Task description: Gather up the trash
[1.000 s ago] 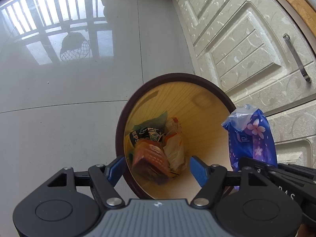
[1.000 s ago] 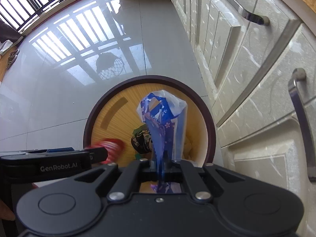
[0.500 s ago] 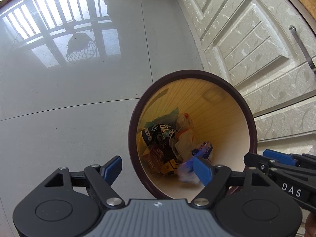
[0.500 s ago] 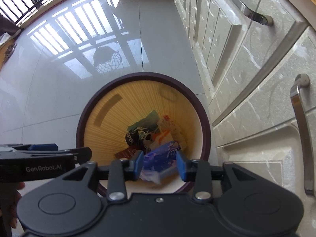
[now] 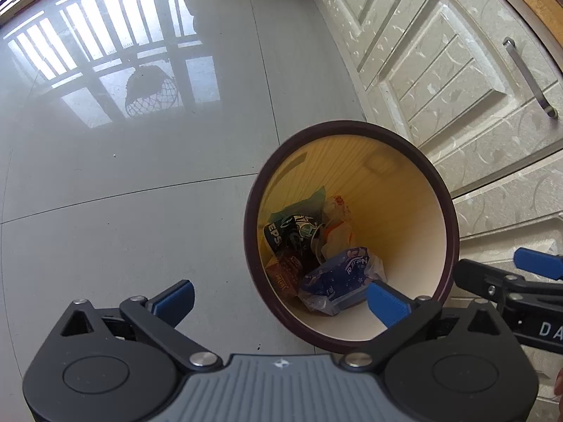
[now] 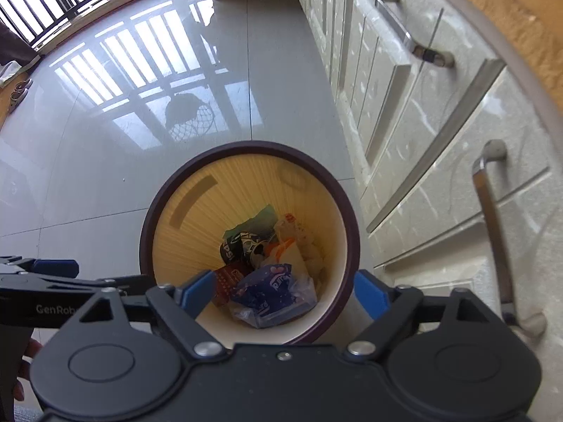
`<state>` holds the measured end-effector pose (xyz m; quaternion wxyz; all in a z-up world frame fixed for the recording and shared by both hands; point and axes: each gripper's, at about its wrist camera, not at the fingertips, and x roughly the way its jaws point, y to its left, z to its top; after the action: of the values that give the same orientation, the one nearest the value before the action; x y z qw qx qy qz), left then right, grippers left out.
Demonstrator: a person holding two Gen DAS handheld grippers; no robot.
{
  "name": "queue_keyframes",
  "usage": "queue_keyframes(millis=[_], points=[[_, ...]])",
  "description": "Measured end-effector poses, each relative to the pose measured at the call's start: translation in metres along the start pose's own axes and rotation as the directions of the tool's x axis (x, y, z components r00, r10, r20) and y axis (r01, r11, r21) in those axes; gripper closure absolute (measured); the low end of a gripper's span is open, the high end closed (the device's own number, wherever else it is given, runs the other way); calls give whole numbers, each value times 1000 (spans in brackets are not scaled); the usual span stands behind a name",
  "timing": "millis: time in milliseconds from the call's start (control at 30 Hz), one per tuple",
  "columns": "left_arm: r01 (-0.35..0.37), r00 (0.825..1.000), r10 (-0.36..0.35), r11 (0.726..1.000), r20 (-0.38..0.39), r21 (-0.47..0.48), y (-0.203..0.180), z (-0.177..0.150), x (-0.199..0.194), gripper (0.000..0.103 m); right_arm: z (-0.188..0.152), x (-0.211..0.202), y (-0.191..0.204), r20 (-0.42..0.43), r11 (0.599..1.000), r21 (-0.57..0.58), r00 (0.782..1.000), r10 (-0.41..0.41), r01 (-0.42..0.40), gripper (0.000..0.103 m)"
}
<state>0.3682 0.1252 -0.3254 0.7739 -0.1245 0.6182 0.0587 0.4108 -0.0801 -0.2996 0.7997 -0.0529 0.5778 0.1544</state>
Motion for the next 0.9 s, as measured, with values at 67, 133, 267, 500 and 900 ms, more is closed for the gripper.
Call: queue_keyframes(millis=[67,133,267,500,900], points=[[-7,1000,7,1000,5,2,1,-2,-6,0,-1,-7,2,14,1000,-4,1000,-10,10,4],[-11,1000,11,1000,14,3,2,-5,-13,0,-2,-15,3,28,1000,-6,999,-19,19,1],[-14,999,14,1000,39,-1,7,-11,-30,0,-4,-34,9,60,1000,-14,998,-20,20,0],[-21,997,22,1000,76,-14,15,-23,-66,0,-10,-72,18,98,999,-17,994,-42,44,0],[-46,981,41,999,192,23,12,-37,-144,0,-19,-149,22,191,998,-39,980,-49,58,0]])
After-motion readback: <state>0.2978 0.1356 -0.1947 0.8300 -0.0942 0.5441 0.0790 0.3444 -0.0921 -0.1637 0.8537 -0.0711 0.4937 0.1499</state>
